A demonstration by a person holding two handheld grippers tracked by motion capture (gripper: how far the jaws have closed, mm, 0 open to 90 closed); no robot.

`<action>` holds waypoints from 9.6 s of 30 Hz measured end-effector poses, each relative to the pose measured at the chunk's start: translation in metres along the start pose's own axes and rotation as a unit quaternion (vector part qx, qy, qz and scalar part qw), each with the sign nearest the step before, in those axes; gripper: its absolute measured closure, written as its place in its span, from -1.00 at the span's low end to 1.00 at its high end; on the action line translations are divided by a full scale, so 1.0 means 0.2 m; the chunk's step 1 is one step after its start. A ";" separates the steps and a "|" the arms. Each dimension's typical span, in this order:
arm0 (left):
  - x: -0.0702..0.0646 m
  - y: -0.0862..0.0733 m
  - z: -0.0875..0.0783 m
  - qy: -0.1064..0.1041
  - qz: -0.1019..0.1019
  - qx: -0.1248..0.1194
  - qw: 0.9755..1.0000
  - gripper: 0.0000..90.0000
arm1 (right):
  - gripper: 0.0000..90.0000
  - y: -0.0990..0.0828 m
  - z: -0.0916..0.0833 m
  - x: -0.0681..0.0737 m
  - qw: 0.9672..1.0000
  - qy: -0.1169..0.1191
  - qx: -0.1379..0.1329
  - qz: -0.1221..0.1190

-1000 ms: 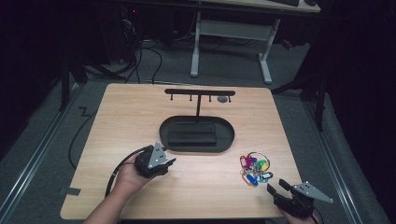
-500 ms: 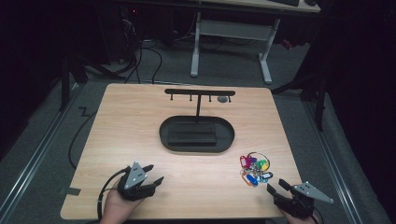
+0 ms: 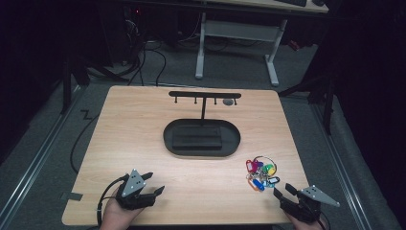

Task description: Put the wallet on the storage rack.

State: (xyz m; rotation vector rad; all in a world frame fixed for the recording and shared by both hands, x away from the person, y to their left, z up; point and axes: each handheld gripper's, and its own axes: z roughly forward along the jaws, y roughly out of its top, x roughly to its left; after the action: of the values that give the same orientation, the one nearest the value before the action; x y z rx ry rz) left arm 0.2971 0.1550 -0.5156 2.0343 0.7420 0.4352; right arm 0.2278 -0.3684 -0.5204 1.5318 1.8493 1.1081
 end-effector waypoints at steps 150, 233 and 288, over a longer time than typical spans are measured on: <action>-0.06 -0.01 0.03 -0.057 0.062 0.036 0.996 -0.22 | 0.46 0.60 0.60 0.00 0.909 0.009 0.414 -0.034; -0.05 -0.01 0.02 -0.055 0.058 0.026 0.996 -0.23 | 0.95 1.36 0.11 0.33 0.920 0.018 0.356 -0.161; 0.01 -0.05 -0.04 -0.034 0.038 0.024 0.998 -0.23 | 0.95 1.75 0.78 0.42 0.936 0.050 0.316 -0.147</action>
State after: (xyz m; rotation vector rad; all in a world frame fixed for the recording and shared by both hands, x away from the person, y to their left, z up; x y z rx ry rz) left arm 0.2901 0.1652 -0.5203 2.1167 0.6403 0.3923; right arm 0.5265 -0.2299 -0.3066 1.4465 2.5663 0.4723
